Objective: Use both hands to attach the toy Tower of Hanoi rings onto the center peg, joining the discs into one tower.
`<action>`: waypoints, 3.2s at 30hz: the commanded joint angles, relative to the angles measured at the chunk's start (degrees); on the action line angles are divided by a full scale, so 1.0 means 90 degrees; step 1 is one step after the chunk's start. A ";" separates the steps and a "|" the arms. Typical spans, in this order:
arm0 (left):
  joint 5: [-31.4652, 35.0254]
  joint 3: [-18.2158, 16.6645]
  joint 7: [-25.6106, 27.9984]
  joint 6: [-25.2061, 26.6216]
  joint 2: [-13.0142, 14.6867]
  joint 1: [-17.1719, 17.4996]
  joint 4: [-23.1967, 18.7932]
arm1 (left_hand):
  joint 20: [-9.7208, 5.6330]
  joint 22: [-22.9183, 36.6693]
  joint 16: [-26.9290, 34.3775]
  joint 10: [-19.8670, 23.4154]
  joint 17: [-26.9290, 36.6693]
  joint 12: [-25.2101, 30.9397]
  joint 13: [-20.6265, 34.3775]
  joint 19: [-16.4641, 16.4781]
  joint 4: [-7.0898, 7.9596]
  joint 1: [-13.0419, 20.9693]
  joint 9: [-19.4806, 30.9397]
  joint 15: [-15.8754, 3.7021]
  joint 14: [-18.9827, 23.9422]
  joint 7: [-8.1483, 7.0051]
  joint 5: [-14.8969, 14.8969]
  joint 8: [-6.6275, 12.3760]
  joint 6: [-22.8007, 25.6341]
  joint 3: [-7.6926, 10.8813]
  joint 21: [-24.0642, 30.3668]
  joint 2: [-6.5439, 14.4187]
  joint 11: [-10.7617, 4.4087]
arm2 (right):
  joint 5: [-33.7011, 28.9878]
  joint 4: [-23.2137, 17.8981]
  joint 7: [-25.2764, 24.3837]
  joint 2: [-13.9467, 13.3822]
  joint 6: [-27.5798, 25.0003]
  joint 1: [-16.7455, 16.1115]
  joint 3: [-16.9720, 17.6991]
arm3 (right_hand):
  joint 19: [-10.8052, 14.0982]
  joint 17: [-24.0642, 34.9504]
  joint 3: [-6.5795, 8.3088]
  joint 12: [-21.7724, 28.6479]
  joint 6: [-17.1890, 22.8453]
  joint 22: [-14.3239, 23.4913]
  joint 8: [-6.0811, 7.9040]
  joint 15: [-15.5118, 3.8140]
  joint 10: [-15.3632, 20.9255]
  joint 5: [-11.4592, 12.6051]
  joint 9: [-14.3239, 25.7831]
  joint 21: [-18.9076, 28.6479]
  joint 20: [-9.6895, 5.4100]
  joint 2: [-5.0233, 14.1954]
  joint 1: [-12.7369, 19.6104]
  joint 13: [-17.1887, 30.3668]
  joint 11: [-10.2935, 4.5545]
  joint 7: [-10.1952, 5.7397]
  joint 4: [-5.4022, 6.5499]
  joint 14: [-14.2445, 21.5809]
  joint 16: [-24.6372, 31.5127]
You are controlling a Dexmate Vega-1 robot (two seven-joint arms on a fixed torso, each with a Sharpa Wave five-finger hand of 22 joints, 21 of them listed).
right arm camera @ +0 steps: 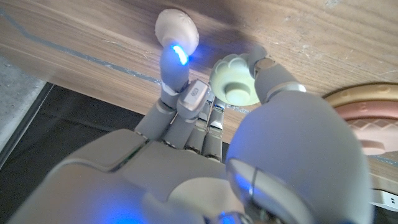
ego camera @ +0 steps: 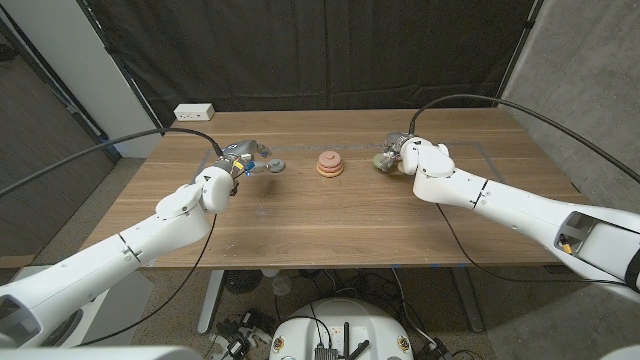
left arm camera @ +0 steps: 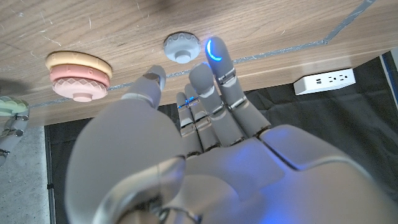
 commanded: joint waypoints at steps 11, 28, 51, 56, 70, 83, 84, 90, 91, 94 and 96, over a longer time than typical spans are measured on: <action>-0.0055 -0.0087 0.0067 0.0007 0.0051 0.0126 -0.0115 | -0.0679 0.0010 0.0008 0.0052 -0.0009 -0.0031 0.0025 -0.0018 -0.0005 -0.0034 0.0020 -0.0105 -0.0003 -0.0003 0.0033 -0.0008 0.0113 0.0067 0.0065 -0.0013 0.0001 | -0.0505 -0.0752 0.0557 -0.0315 -0.0083 0.0044 0.0198 | 0.0094 0.0015 0.0082 0.0003 0.0802 0.0042 0.0426 -0.0099 0.1054 0.0039 0.0014 0.0007 -0.0062 0.0317 0.0132 0.0243 -0.0989 -0.0706 0.0010 0.0063 0.0053; -0.0100 -0.0131 0.0102 0.0055 0.0100 0.0214 -0.0174 | -0.0679 0.0008 0.0028 0.0100 -0.0004 -0.0034 0.0048 -0.0023 -0.0006 -0.0055 0.0024 -0.0105 -0.0005 0.0006 0.0029 -0.0012 0.0148 0.0111 0.0089 -0.0021 -0.0015 | -0.0443 -0.0700 0.0563 -0.0273 0.0459 -0.0110 0.0521 | 0.0104 0.0014 0.0092 -0.0062 0.0868 0.0054 0.0450 -0.0099 0.1154 0.0041 0.0002 -0.0018 -0.0062 0.0313 0.0139 0.0289 -0.0979 -0.0696 0.0010 0.0080 0.0045; -0.0056 -0.0137 0.0098 0.0189 0.0166 0.0255 -0.0294 | -0.0681 0.0003 0.0025 0.0114 -0.0069 -0.0057 0.0042 -0.0016 -0.0002 -0.0077 0.0026 -0.0105 0.0006 0.0022 0.0026 -0.0019 0.0164 0.0154 0.0110 -0.0028 -0.0007 | -0.0582 -0.0564 0.0545 -0.0059 0.1452 -0.0173 0.0737 | 0.0107 0.0013 0.0103 -0.0137 0.0991 0.0033 0.0496 -0.0099 0.1280 0.0038 -0.0008 -0.0056 -0.0062 0.0307 0.0163 0.0329 -0.0983 -0.0708 0.0002 0.0121 0.0049; -0.0069 -0.0166 0.0118 0.0191 0.0183 0.0280 -0.0323 | -0.0681 0.0004 0.0063 0.0113 -0.0045 -0.0058 0.0044 -0.0013 -0.0010 -0.0077 0.0026 -0.0105 0.0052 0.0018 0.0023 -0.0019 0.0165 0.0152 0.0117 -0.0048 0.0000 | -0.0660 -0.0587 0.0565 -0.0011 0.1670 -0.0173 0.0760 | 0.0106 0.0013 0.0104 -0.0151 0.1020 0.0018 0.0507 -0.0100 0.1319 0.0037 -0.0010 -0.0069 -0.0063 0.0304 0.0170 0.0335 -0.0994 -0.0724 0.0000 0.0136 0.0052; -0.0099 -0.0192 0.0185 0.0137 0.0168 0.0324 -0.0330 | -0.0680 0.0002 0.0048 0.0127 -0.0081 -0.0060 0.0037 -0.0009 -0.0007 -0.0081 0.0028 -0.0106 0.0046 0.0016 0.0021 -0.0019 0.0171 0.0171 0.0122 -0.0053 0.0020 | -0.0957 -0.0533 0.0767 0.0264 0.2063 -0.0089 0.0748 | 0.0123 0.0014 0.0107 -0.0179 0.1067 0.0018 0.0525 -0.0100 0.1343 0.0033 -0.0013 -0.0067 -0.0063 0.0301 0.0178 0.0353 -0.1007 -0.0732 0.0000 0.0156 0.0054; -0.0157 -0.0241 0.0252 0.0113 0.0185 0.0417 -0.0343 | -0.0681 0.0004 0.0053 0.0152 -0.0083 -0.0048 0.0054 -0.0011 -0.0008 -0.0087 0.0029 -0.0105 0.0046 0.0013 0.0017 -0.0016 0.0186 0.0188 0.0129 -0.0059 -0.0002 | -0.1013 -0.0143 0.0892 0.0603 0.2440 0.0094 0.0713 | 0.0131 0.0014 0.0111 -0.0182 0.1099 0.0013 0.0538 -0.0100 0.1391 0.0032 -0.0015 -0.0072 -0.0063 0.0302 0.0184 0.0377 -0.1002 -0.0748 0.0002 0.0168 0.0053; -0.0160 -0.0244 0.0255 0.0113 0.0187 0.0420 -0.0343 | -0.0682 0.0004 0.0053 0.0154 -0.0084 -0.0047 0.0053 -0.0012 -0.0009 -0.0085 0.0029 -0.0105 0.0046 0.0012 0.0017 -0.0017 0.0184 0.0189 0.0128 -0.0059 -0.0001 | -0.0998 -0.0106 0.0907 0.0627 0.2481 0.0114 0.0710 | 0.0132 0.0014 0.0111 -0.0182 0.1102 0.0013 0.0539 -0.0100 0.1394 0.0032 -0.0015 -0.0071 -0.0063 0.0302 0.0184 0.0379 -0.1005 -0.0744 0.0002 0.0169 0.0053; -0.0161 -0.0242 0.0260 0.0084 0.0189 0.0408 -0.0328 | -0.0685 0.0005 0.0065 0.0162 -0.0075 -0.0045 0.0057 -0.0011 -0.0014 -0.0081 0.0029 -0.0105 0.0057 0.0017 0.0017 -0.0018 0.0186 0.0197 0.0133 -0.0061 0.0006 | -0.0953 0.0119 0.0953 0.0796 0.2615 0.0224 0.0672 | 0.0142 0.0013 0.0116 -0.0196 0.1129 0.0014 0.0550 -0.0099 0.1415 0.0032 -0.0017 -0.0070 -0.0063 0.0309 0.0189 0.0395 -0.1009 -0.0725 0.0004 0.0179 0.0051; -0.0159 -0.0239 0.0261 0.0077 0.0187 0.0403 -0.0324 | -0.0683 0.0003 0.0074 0.0165 -0.0068 -0.0044 0.0059 -0.0013 -0.0012 -0.0082 0.0030 -0.0105 0.0065 0.0015 0.0017 -0.0018 0.0186 0.0200 0.0130 -0.0060 0.0017 | -0.0951 0.0155 0.0948 0.0822 0.2637 0.0240 0.0662 | 0.0141 0.0013 0.0116 -0.0196 0.1137 0.0012 0.0553 -0.0099 0.1421 0.0032 -0.0017 -0.0072 -0.0063 0.0309 0.0189 0.0396 -0.1007 -0.0722 0.0005 0.0180 0.0051; -0.0151 -0.0223 0.0241 0.0072 0.0180 0.0376 -0.0306 | -0.0682 0.0002 0.0062 0.0162 -0.0083 -0.0050 0.0054 -0.0011 -0.0010 -0.0083 0.0030 -0.0105 0.0053 0.0019 0.0018 -0.0016 0.0193 0.0204 0.0130 -0.0058 0.0003 | -0.0941 0.0248 0.0964 0.0889 0.2695 0.0294 0.0629 | 0.0149 0.0013 0.0117 -0.0202 0.1148 0.0017 0.0557 -0.0099 0.1424 0.0032 -0.0018 -0.0067 -0.0063 0.0311 0.0190 0.0399 -0.1002 -0.0728 0.0005 0.0182 0.0051; -0.0151 -0.0217 0.0231 0.0069 0.0176 0.0365 -0.0296 | -0.0682 0.0004 0.0077 0.0162 -0.0070 -0.0052 0.0051 -0.0010 -0.0012 -0.0082 0.0030 -0.0105 0.0068 0.0009 0.0016 -0.0019 0.0186 0.0203 0.0134 -0.0064 -0.0005 | -0.0951 0.0303 0.0985 0.0933 0.2720 0.0334 0.0596 | 0.0146 0.0012 0.0120 -0.0207 0.1149 0.0008 0.0558 -0.0099 0.1440 0.0032 -0.0018 -0.0076 -0.0063 0.0315 0.0193 0.0408 -0.0992 -0.0715 0.0007 0.0186 0.0049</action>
